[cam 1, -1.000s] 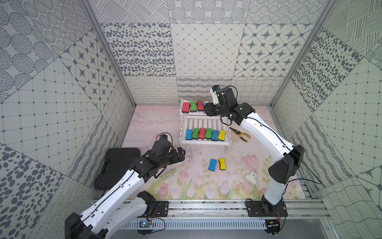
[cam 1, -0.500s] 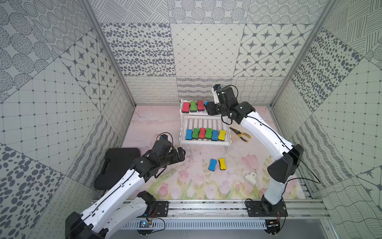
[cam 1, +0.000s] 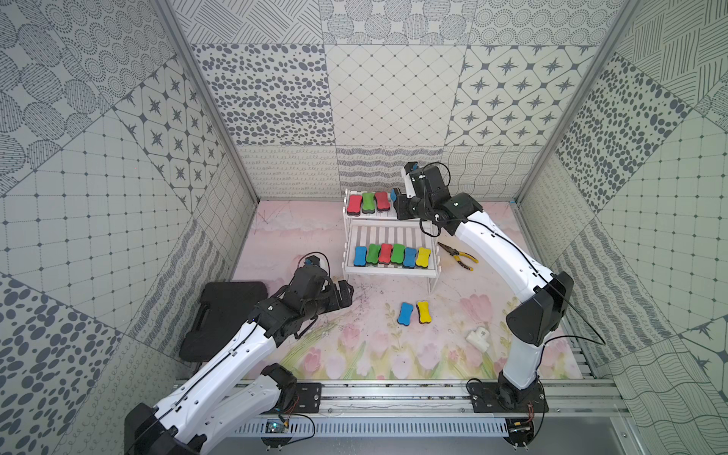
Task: Remove the whiteboard erasers from the shelf
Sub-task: Pick up the whiteboard eraser from the shelf.
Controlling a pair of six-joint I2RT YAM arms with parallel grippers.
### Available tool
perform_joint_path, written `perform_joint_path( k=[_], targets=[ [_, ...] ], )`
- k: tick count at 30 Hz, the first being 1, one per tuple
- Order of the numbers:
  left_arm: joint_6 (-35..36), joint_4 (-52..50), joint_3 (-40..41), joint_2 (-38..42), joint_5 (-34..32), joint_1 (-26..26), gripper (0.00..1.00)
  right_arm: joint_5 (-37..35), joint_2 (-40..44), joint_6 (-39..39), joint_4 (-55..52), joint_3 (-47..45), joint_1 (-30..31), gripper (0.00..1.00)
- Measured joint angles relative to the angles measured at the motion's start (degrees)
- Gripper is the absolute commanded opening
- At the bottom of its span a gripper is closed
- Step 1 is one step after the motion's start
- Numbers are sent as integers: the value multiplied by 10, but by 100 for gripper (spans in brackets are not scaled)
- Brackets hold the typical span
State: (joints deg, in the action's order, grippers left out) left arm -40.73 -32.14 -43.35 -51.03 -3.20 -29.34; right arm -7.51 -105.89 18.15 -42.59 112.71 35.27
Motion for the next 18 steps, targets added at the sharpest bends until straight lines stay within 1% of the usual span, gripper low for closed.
perform_joint_path(
  k=[2,4,7,9,14,16,18],
  targets=[
    [0,0,0,0,0,0,99,-1,9,7,9,-14,0,25],
    [-1,0,0,1,0,0,99,-1,30,16,23,-45,0,22],
    [-2,0,0,2,0,0,100,-2,83,36,56,-112,0,20],
    [-5,0,0,3,0,0,100,1,134,56,88,-168,0,18],
    [-12,0,0,16,0,0,100,7,281,130,190,-327,11,18],
    [-12,0,0,22,0,0,100,-2,345,164,234,-402,31,18],
    [-14,0,-1,30,0,0,100,-16,398,196,272,-472,66,18]
  ],
)
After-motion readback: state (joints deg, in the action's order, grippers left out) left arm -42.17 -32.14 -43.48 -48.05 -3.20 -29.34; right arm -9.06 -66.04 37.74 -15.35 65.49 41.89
